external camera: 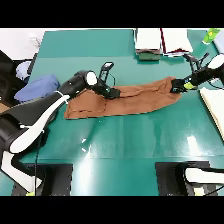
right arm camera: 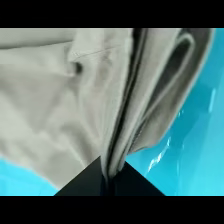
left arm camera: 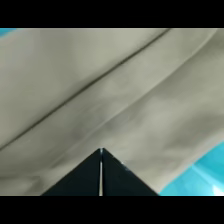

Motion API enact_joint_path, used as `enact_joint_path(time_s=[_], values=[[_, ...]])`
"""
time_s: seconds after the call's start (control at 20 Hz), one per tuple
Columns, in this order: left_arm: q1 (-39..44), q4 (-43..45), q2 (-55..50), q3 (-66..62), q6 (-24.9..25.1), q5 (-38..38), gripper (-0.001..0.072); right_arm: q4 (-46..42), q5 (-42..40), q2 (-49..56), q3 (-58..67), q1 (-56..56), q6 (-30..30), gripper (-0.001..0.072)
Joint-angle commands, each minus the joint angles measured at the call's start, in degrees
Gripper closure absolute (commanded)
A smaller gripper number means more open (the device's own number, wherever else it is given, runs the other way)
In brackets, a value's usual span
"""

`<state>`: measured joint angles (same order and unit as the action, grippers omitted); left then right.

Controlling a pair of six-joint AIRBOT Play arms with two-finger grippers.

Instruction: Fold the shirts.

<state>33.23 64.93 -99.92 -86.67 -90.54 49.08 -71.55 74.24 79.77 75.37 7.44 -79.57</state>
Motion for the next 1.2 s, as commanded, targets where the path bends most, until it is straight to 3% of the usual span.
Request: enact_joint_path(time_s=[0.0, 0.3, 0.75, 0.95, 1.15], values=[[1.84, -3.28, -3.23, -1.99, 0.87, -0.90, 0.0681, 0.07, 3.08, -7.89, 0.02, -2.99, -2.36, 0.0697], [3.45, -4.35, -5.55, -3.76, 1.03, -0.35, 0.0681, 0.13, 5.88, -18.12, 1.11, -8.39, -8.07, 0.0697], [3.43, -3.15, -5.11, -4.63, 1.09, 2.60, 0.0682, 0.04, 9.92, -14.25, 14.16, -18.38, -13.11, 0.0697], [0.59, 4.07, 0.17, -8.28, 1.03, 4.61, 0.0681, 0.11, 7.15, -11.39, 15.13, -23.45, -16.02, 0.0697], [-9.03, 11.02, 9.51, -12.02, 1.09, 10.73, 0.0681, 2.03, -0.72, -6.62, 15.13, -31.12, -17.05, 0.0697]])
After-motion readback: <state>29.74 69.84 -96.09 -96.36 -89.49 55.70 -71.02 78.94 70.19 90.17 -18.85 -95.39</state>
